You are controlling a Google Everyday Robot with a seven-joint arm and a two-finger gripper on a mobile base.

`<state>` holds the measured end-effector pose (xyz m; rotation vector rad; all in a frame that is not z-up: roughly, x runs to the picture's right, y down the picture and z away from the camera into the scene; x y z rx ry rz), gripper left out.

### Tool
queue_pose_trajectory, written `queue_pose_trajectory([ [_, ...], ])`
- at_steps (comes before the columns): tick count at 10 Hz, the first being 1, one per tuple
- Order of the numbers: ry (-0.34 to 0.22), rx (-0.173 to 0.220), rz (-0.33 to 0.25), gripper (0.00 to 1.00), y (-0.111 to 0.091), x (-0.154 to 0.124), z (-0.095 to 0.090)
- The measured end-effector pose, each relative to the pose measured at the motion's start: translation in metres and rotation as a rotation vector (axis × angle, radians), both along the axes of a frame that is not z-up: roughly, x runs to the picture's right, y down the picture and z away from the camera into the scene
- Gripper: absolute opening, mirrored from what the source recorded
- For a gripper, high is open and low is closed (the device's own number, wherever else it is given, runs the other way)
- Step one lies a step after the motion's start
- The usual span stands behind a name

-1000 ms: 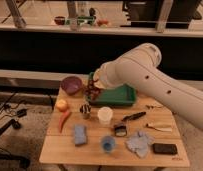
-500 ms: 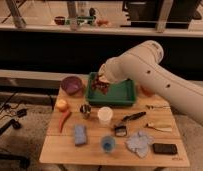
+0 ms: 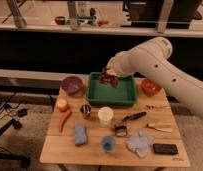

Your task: Place grapes in red bowl

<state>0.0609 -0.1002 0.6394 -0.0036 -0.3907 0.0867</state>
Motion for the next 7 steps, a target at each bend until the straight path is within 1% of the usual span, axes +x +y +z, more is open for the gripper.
queue_pose_trajectory([
  [3, 0.019, -0.015, 0.09, 0.18, 0.002, 0.029, 0.003],
  [5, 0.044, -0.013, 0.128, 0.18, -0.001, 0.05, 0.007],
  [7, 0.056, -0.013, 0.14, 0.18, -0.007, 0.06, 0.011],
])
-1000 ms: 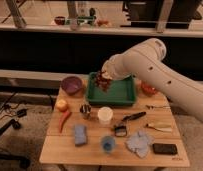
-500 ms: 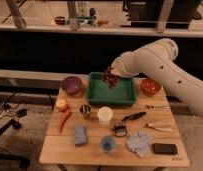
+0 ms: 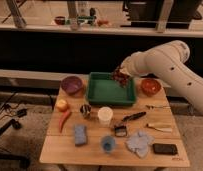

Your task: Place grapes in red bowl

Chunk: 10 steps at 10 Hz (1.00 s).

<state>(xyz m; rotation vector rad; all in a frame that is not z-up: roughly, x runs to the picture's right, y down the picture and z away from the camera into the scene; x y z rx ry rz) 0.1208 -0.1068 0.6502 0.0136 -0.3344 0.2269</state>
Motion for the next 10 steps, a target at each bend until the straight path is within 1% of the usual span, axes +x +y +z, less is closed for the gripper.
queue_pose_trajectory([
  [2, 0.026, 0.009, -0.012, 0.18, -0.013, 0.021, 0.008],
  [3, 0.034, 0.013, -0.022, 0.18, -0.017, 0.026, 0.011],
  [8, 0.031, 0.01, -0.022, 0.18, -0.018, 0.025, 0.013],
  [10, 0.048, 0.013, 0.023, 0.18, -0.026, 0.032, 0.016],
])
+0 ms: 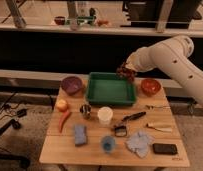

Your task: Place grapes in red bowl

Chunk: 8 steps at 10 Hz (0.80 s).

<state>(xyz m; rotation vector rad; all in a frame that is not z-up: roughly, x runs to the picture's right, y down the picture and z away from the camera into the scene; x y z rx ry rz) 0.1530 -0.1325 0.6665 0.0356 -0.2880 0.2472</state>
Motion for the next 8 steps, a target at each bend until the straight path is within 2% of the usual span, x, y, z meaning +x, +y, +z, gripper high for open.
queue_pose_trajectory([
  [2, 0.027, 0.01, 0.07, 0.18, -0.015, 0.031, 0.009],
  [5, 0.069, 0.013, 0.151, 0.18, -0.023, 0.076, 0.016],
  [8, 0.102, -0.002, 0.193, 0.18, -0.024, 0.092, 0.026],
])
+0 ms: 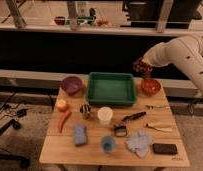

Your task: Place grapes in red bowl

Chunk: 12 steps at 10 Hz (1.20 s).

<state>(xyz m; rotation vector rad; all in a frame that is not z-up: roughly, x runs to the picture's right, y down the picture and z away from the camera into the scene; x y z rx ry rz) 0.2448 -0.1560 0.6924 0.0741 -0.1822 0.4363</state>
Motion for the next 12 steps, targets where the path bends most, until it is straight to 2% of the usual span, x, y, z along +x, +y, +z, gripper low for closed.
queue_pose_trajectory([
  [4, 0.021, -0.02, 0.029, 0.18, -0.001, 0.012, 0.014],
  [9, 0.057, -0.042, 0.08, 0.18, -0.002, 0.045, 0.028],
  [12, 0.056, -0.042, 0.079, 0.18, -0.002, 0.043, 0.029],
])
